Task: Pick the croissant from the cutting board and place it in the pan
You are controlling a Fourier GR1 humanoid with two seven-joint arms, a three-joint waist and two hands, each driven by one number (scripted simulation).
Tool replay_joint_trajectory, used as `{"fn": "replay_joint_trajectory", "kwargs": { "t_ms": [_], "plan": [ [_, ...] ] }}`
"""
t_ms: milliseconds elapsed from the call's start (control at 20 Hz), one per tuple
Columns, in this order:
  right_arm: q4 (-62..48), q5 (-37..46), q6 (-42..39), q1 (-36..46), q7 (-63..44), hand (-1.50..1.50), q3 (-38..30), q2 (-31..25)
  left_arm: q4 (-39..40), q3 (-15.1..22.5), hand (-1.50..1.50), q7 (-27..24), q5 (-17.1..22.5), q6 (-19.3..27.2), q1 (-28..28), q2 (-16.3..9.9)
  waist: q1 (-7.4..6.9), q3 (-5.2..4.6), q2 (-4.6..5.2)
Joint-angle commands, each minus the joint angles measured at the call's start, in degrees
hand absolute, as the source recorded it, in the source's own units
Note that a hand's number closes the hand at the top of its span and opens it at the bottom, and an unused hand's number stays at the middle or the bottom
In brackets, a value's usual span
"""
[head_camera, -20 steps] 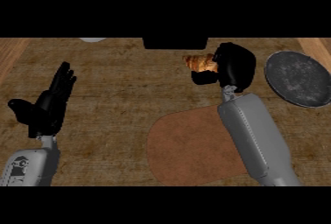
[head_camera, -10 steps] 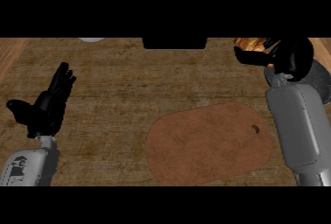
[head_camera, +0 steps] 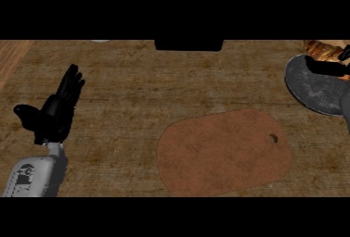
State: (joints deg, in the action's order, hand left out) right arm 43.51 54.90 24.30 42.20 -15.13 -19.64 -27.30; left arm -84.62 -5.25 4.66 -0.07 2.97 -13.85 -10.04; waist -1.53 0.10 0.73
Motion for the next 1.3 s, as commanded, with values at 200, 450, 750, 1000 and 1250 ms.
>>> {"fn": "replay_joint_trajectory", "kwargs": {
  "t_ms": [200,450,750,1000,1250],
  "plan": [
    [-20.11,-1.40,9.04,2.85,11.83,1.50,-6.10,-8.19,1.46,1.27,0.00,0.80,-0.82,0.83,-4.11,1.45,-1.65,0.21,0.95],
    [-24.70,-4.50,10.26,1.91,17.56,1.50,-9.66,-10.91,0.05,0.73,0.00,0.55,0.18,-0.52,-2.80,0.55,-3.15,0.43,1.32],
    [-30.71,-12.31,-1.38,3.65,19.49,-1.50,-15.35,-7.73,0.81,1.83,0.00,0.06,-0.45,0.15,-2.80,2.08,-3.01,0.54,1.32],
    [-32.35,-15.38,-6.58,1.42,26.72,-1.50,-18.22,-9.86,0.79,1.93,0.00,-2.58,-0.79,-0.17,-0.35,2.08,-2.84,0.50,1.51],
    [-30.43,-18.83,-3.36,0.97,34.15,-1.50,-21.60,-9.10,0.51,1.08,0.00,-0.61,0.09,-0.74,-2.41,1.17,-2.47,0.53,1.33]
  ]
}}
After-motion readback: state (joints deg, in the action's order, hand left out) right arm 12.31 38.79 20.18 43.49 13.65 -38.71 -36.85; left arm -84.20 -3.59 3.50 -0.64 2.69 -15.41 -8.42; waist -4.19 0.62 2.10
